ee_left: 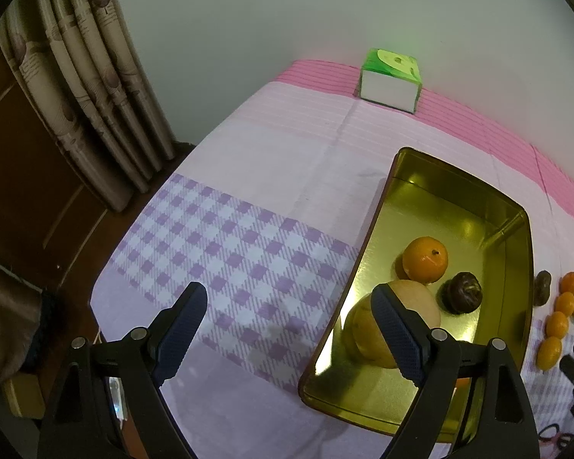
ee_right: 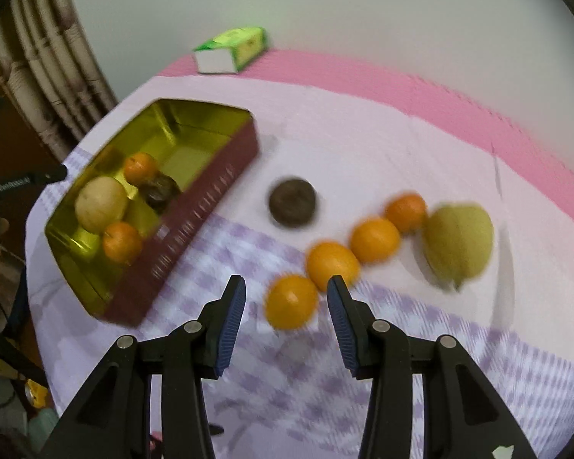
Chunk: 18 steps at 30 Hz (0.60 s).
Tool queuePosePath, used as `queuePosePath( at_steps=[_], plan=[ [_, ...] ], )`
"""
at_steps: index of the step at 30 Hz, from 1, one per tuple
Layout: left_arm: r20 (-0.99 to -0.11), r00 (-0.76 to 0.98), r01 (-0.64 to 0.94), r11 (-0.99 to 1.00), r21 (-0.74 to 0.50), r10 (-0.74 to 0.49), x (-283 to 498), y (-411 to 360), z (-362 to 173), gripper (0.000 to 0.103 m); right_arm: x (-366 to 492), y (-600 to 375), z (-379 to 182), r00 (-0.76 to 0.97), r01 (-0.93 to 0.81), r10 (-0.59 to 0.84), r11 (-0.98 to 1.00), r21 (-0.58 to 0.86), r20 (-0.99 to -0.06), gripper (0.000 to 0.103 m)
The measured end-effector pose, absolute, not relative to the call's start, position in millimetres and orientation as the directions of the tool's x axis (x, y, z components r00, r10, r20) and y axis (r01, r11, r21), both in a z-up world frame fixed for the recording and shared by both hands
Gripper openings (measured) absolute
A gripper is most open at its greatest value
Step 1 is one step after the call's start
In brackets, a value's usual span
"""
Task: Organize fruits
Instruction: 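Carry the dark mangosteen with the right gripper into the tin and release, then reach the right gripper to an orange in the row and grasp it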
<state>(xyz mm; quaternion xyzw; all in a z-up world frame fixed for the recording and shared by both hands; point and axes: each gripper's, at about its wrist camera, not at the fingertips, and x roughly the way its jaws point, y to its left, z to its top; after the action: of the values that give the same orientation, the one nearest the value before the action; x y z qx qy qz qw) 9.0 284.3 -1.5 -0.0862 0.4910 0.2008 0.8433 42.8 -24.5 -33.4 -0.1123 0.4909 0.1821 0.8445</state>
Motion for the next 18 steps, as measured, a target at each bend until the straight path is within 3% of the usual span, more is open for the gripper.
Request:
queuePosePath(
  at_steps=[18],
  plan=[
    [-0.868,0.431,-0.398,0.915,0.062,0.246,12,279,-4,0.088,49,-28,-71,0.39,-0.381,0.216,0.923,0.056,-0.895,0.042]
  ],
)
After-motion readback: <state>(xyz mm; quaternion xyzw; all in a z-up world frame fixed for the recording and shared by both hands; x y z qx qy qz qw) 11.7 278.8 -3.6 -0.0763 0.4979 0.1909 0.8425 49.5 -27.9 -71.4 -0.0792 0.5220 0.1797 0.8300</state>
